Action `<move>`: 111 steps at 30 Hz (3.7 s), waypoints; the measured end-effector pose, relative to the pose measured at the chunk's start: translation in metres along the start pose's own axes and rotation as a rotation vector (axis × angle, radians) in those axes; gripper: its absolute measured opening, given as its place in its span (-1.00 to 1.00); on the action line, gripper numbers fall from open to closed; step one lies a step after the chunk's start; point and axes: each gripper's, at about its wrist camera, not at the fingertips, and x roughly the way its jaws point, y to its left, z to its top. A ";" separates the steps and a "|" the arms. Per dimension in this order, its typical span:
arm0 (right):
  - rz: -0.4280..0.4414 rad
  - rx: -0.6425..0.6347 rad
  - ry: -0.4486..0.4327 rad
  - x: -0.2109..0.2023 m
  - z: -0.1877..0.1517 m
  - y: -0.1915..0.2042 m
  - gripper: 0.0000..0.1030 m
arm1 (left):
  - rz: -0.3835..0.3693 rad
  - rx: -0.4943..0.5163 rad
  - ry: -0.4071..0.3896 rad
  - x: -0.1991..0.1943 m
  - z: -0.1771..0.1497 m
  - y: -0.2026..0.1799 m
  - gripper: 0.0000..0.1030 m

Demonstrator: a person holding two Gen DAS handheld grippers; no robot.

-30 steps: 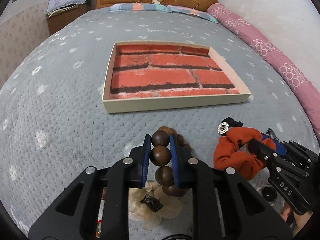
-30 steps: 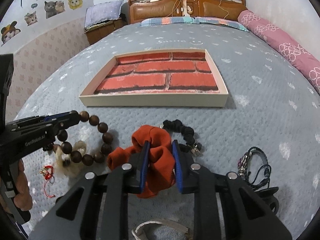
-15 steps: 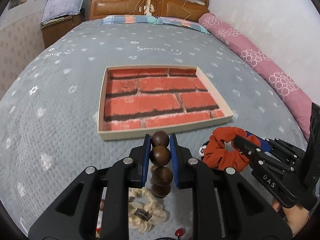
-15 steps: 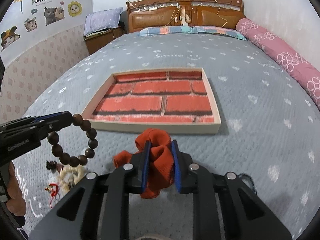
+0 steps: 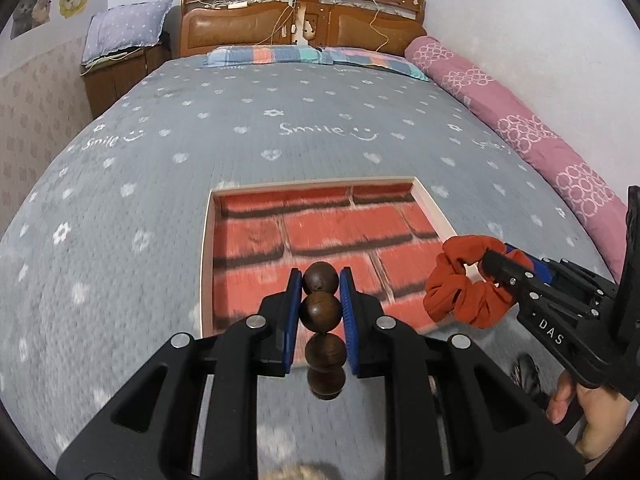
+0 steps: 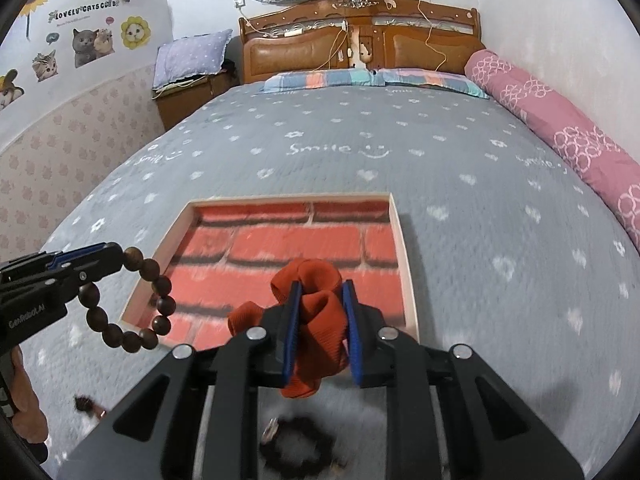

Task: Organize jewelry
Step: 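Carry both items into the brick tray and open both tools, then lift both tools away from the tray back toward the remaining jewelry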

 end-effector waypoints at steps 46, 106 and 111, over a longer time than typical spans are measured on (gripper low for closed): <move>-0.113 0.007 0.302 0.204 0.055 -0.041 -0.36 | 0.252 0.001 0.237 0.216 0.059 0.057 -0.04; -0.217 -0.043 0.063 -0.096 -0.105 -0.036 0.85 | 0.276 0.047 0.033 -0.079 -0.130 0.067 0.90; -0.214 -0.057 0.051 -0.117 -0.140 -0.027 0.85 | 0.259 0.020 0.026 -0.091 -0.165 0.067 0.90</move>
